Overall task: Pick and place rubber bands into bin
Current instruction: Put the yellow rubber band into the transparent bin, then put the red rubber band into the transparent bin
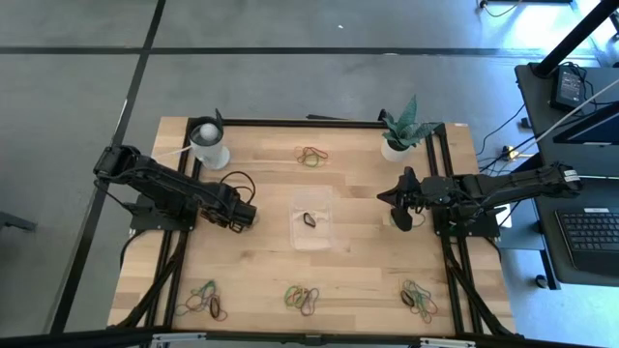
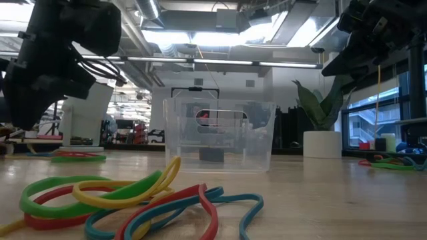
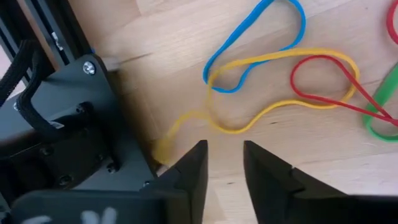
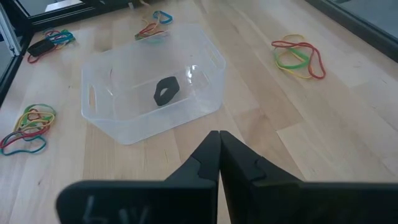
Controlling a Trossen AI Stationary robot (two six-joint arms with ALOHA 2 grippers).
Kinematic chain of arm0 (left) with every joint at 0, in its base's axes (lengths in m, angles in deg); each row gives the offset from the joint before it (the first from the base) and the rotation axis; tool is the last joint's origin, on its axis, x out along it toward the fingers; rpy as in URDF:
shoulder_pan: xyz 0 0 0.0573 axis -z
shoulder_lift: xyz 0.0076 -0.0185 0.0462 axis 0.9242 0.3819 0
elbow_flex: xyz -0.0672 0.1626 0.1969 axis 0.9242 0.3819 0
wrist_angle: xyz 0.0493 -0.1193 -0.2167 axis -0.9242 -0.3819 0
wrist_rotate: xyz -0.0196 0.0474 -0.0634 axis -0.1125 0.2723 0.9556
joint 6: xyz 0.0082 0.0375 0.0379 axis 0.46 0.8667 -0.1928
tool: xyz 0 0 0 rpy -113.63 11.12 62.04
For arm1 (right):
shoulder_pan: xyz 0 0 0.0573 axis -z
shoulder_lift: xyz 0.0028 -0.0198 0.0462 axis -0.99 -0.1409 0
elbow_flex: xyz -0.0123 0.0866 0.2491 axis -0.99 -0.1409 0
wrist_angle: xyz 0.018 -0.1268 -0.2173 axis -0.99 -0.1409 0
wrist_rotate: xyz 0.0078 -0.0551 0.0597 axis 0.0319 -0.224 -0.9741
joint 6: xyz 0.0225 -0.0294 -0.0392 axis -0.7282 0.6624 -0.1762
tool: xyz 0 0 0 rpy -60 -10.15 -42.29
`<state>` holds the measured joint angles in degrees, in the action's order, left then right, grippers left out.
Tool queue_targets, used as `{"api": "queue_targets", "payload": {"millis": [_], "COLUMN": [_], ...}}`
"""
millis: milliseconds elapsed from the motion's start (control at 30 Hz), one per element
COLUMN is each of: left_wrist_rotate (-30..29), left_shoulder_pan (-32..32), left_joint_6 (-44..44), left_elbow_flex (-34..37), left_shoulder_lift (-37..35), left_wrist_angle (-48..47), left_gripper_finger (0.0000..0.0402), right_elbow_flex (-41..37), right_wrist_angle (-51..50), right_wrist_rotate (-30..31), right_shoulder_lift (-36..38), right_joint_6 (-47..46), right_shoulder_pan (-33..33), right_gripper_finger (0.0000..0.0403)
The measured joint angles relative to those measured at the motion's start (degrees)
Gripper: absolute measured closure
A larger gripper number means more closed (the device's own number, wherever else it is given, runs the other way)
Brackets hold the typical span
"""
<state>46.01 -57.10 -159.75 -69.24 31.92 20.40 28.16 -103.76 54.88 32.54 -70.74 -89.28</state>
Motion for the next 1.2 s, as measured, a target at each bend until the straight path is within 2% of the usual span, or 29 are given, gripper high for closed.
{"api": "queue_targets", "payload": {"millis": [167,300,433,567,667,800,1000,1200], "left_wrist_rotate": [-0.2,0.7,1.1,-4.9,-7.8,-5.9,1.4,1.2], "left_shoulder_pan": [-0.1,-0.1,-0.1,-0.1,-1.7,-4.8,-8.0,-8.2], "left_joint_6": [0.2,0.1,-0.2,-1.3,-1.9,-1.6,4.0,5.0], "left_elbow_flex": [0.0,0.0,-0.6,-0.8,-0.9,-0.8,-0.8,-0.8], "left_shoulder_lift": [0.0,0.0,0.0,0.5,1.4,3.8,7.9,9.9], "left_wrist_angle": [-1.8,-1.8,3.7,12.3,15.2,14.7,15.3,15.4], "left_gripper_finger": [0.0269,0.0259,0.0262,0.0272,0.028,0.0289,0.03,0.0307], "right_elbow_flex": [0.0,0.0,0.0,0.0,0.0,0.0,0.0,0.0], "right_wrist_angle": [0.0,0.0,0.0,0.0,0.0,0.0,0.0,-0.1], "right_wrist_rotate": [0.0,0.0,0.0,0.0,0.0,0.0,0.0,0.0], "right_shoulder_lift": [0.0,0.0,0.0,0.0,0.0,0.0,0.0,0.0], "right_joint_6": [0.0,0.0,0.0,0.0,-0.1,-0.2,-0.2,-0.2], "right_shoulder_pan": [0.0,0.0,0.0,0.0,0.0,0.0,0.0,0.0], "right_gripper_finger": [0.0389,0.0389,0.0389,0.0389,0.0389,0.0389,0.0389,0.0389]}}
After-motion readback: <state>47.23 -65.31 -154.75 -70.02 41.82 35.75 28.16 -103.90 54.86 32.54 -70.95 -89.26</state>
